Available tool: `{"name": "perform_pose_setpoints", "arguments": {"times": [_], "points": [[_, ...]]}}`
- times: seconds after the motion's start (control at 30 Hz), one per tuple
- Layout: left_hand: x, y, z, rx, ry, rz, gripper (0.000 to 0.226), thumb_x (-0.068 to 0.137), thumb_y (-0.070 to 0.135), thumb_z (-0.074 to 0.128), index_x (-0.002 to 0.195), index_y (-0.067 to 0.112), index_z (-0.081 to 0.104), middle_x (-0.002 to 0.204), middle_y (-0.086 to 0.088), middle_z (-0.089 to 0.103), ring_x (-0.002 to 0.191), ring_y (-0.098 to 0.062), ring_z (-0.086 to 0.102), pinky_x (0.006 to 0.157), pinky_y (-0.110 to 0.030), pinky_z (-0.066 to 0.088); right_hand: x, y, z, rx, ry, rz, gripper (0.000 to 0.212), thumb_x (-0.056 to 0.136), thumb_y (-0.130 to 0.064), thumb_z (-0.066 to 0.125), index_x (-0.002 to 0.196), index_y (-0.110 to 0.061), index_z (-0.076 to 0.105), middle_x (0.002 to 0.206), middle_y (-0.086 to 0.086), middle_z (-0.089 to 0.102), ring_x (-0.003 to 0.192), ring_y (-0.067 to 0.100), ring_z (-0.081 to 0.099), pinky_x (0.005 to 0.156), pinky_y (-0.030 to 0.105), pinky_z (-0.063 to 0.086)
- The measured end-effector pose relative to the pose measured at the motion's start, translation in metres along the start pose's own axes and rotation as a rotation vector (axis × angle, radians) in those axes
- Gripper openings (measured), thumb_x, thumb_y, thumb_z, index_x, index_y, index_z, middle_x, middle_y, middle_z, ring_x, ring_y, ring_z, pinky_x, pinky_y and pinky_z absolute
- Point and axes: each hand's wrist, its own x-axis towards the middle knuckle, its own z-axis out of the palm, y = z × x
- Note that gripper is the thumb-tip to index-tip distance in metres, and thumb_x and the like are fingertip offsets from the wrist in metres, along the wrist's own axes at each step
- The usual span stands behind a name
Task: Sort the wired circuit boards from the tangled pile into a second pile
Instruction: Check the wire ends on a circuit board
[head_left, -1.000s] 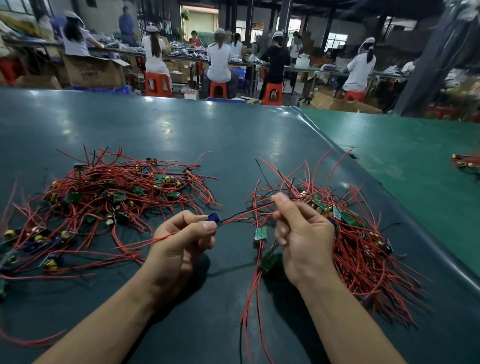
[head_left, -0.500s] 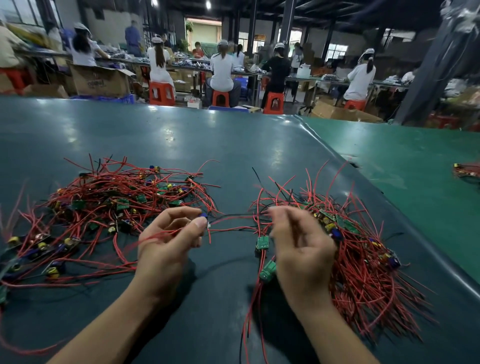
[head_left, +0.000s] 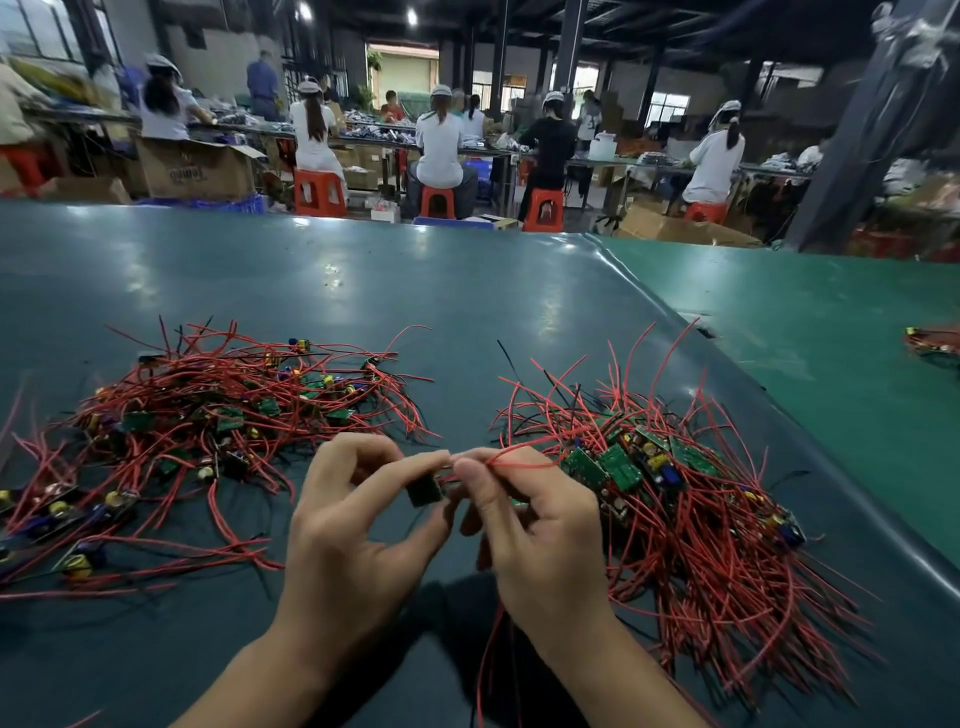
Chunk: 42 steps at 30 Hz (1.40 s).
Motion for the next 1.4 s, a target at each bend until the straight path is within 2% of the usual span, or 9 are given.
{"name": "perform_pose_setpoints", "arguments": {"times": [0.1, 0.3, 0.67, 0.93, 1.0, 1.03, 1.13, 1.27, 1.4], "points": [[0.002, -0.002, -0.003, 0.008, -0.016, 0.01, 0.03, 0.075, 0.017, 0.077, 0.104, 0.009, 0.076, 0.1, -0.002, 0.065, 0.094, -0.014, 0.063, 0.082, -0.025, 0.051, 0.002, -0.003, -0.002, 0.17, 0.002, 0.224, 0.015, 0.093, -0.026, 0.062, 0.087, -0.02, 0.075, 0.072, -0.007, 0.067, 0.054, 0.01, 0.06, 0.05, 0.02, 0.045], [0.002, -0.006, -0.004, 0.001, -0.074, -0.014, 0.027, 0.076, 0.02, 0.075, 0.1, 0.009, 0.077, 0.091, 0.001, 0.066, 0.084, -0.012, 0.063, 0.075, -0.028, 0.051, 0.007, -0.002, -0.005, 0.259, 0.046, 0.366, 0.019, 0.095, -0.029, 0.06, 0.087, -0.023, 0.076, 0.069, 0.0, 0.065, 0.05, 0.01, 0.053, 0.046, 0.023, 0.042], [0.002, -0.024, -0.01, -0.013, 0.003, -0.1, 0.02, 0.076, 0.019, 0.075, 0.094, 0.011, 0.076, 0.086, 0.007, 0.064, 0.08, -0.007, 0.06, 0.073, -0.028, 0.049, 0.031, 0.008, -0.047, 0.499, 0.567, 0.402, 0.028, 0.101, -0.016, 0.053, 0.077, -0.013, 0.068, 0.056, -0.005, 0.055, 0.039, 0.007, 0.041, 0.034, 0.017, 0.03], [-0.002, -0.018, 0.001, -0.179, 0.219, -0.083, 0.028, 0.085, 0.032, 0.073, 0.111, 0.034, 0.063, 0.106, 0.012, 0.067, 0.086, -0.013, 0.063, 0.08, -0.02, 0.047, 0.007, 0.006, -0.017, 0.209, 0.017, 0.367, 0.039, 0.088, -0.05, 0.058, 0.07, -0.019, 0.074, 0.053, -0.006, 0.058, 0.044, 0.005, 0.047, 0.044, 0.018, 0.036], [-0.001, -0.016, 0.002, -0.279, 0.239, -0.068, 0.028, 0.083, 0.029, 0.072, 0.11, 0.028, 0.064, 0.109, 0.007, 0.066, 0.089, -0.01, 0.063, 0.079, -0.017, 0.049, 0.001, 0.009, -0.013, 0.029, -0.077, 0.254, 0.028, 0.086, -0.046, 0.064, 0.08, -0.021, 0.074, 0.063, -0.011, 0.062, 0.051, 0.004, 0.053, 0.053, 0.017, 0.041], [-0.001, -0.015, 0.002, -0.327, 0.242, -0.076, 0.029, 0.083, 0.029, 0.073, 0.11, 0.025, 0.064, 0.107, 0.007, 0.064, 0.088, -0.007, 0.063, 0.078, -0.015, 0.049, 0.0, 0.009, -0.011, -0.069, -0.11, 0.197, 0.02, 0.086, -0.041, 0.069, 0.093, -0.023, 0.074, 0.072, -0.012, 0.063, 0.056, 0.005, 0.055, 0.057, 0.019, 0.043], [-0.003, -0.009, 0.005, -0.47, 0.168, -0.089, 0.026, 0.081, 0.039, 0.076, 0.101, 0.026, 0.067, 0.094, 0.006, 0.064, 0.079, -0.012, 0.063, 0.075, -0.018, 0.05, 0.0, 0.01, -0.007, -0.266, -0.173, 0.068, 0.042, 0.087, -0.04, 0.069, 0.124, -0.021, 0.063, 0.095, -0.007, 0.057, 0.063, 0.0, 0.047, 0.063, 0.026, 0.049], [-0.005, -0.005, 0.004, -0.477, 0.09, -0.057, 0.031, 0.076, 0.045, 0.079, 0.093, 0.021, 0.07, 0.086, 0.003, 0.066, 0.075, -0.025, 0.064, 0.069, -0.034, 0.052, -0.003, 0.002, -0.001, -0.233, -0.263, -0.092, 0.032, 0.094, -0.031, 0.054, 0.111, -0.011, 0.071, 0.097, 0.003, 0.066, 0.084, 0.019, 0.065, 0.071, 0.038, 0.054], [-0.001, -0.005, 0.002, -0.374, 0.111, -0.021, 0.013, 0.08, 0.029, 0.075, 0.091, 0.024, 0.07, 0.087, 0.012, 0.069, 0.075, -0.018, 0.065, 0.067, -0.03, 0.051, -0.001, 0.001, -0.007, -0.195, -0.193, -0.095, 0.026, 0.09, -0.025, 0.065, 0.112, -0.01, 0.07, 0.099, -0.002, 0.07, 0.081, 0.004, 0.062, 0.073, 0.028, 0.053]]}}
